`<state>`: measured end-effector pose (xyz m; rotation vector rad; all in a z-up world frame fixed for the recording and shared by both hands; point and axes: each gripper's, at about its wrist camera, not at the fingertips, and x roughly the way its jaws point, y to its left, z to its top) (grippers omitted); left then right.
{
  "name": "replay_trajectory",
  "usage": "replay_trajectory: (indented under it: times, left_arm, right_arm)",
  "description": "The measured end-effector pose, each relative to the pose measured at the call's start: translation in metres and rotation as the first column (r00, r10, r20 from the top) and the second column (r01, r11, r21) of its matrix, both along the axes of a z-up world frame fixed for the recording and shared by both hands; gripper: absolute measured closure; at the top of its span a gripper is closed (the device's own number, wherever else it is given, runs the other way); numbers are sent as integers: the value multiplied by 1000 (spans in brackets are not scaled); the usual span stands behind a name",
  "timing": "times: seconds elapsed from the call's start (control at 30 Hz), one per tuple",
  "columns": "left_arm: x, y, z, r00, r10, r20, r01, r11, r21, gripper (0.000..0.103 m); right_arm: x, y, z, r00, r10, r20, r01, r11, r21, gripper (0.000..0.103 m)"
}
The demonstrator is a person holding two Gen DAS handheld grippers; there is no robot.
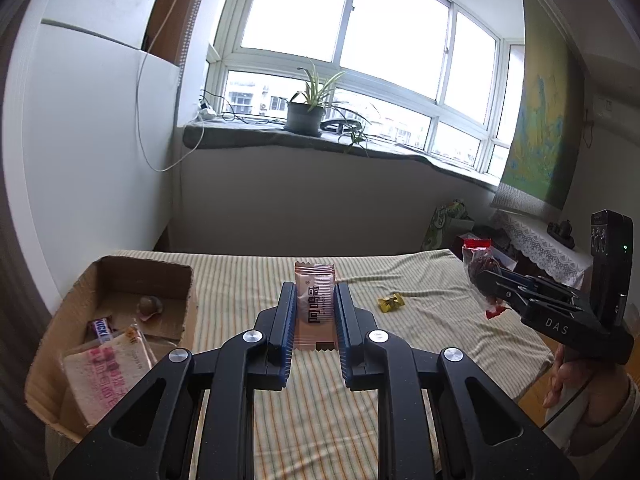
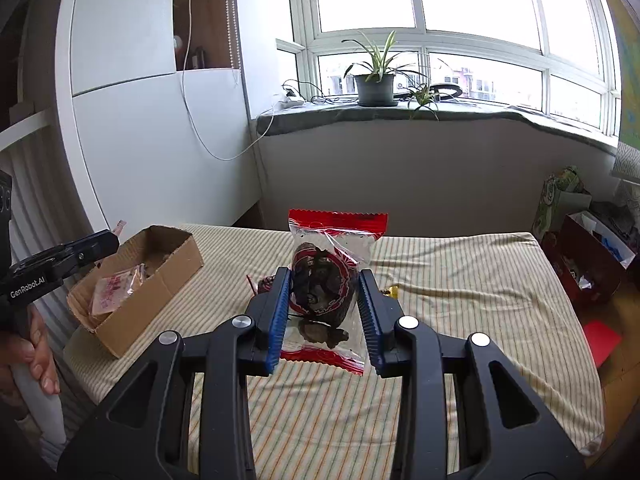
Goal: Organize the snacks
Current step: 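Carry both held candies over the cardboard box, then open both tools to drop the candies into the box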
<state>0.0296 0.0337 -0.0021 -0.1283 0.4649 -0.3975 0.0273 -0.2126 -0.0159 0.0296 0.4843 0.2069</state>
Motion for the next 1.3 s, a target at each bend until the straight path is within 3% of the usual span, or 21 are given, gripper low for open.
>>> replay_trajectory:
  times: [0.43,0.7,0.93,1.3]
  left_arm:
    - [-11,100,-22,989,144,-40,-146,986,-77,86]
    - [-18,162,-47,956,276,-105,-285,955,-87,86]
    - [-8,176,-53,945,298,-132,-311,946,-92,86]
    - [41,171,-54,955,260,-145,-275,957,-93,86]
  right_arm:
    - [19,97,1,991,132,-33,-133,990,-49,68]
    - [48,190,-19,948,308,-85,-313,948,-51,68]
    - [62,245,-29,907,408,-107,-416,908,-58,68]
    - [105,265,-31,892,438,-114,-447,892,-67,68]
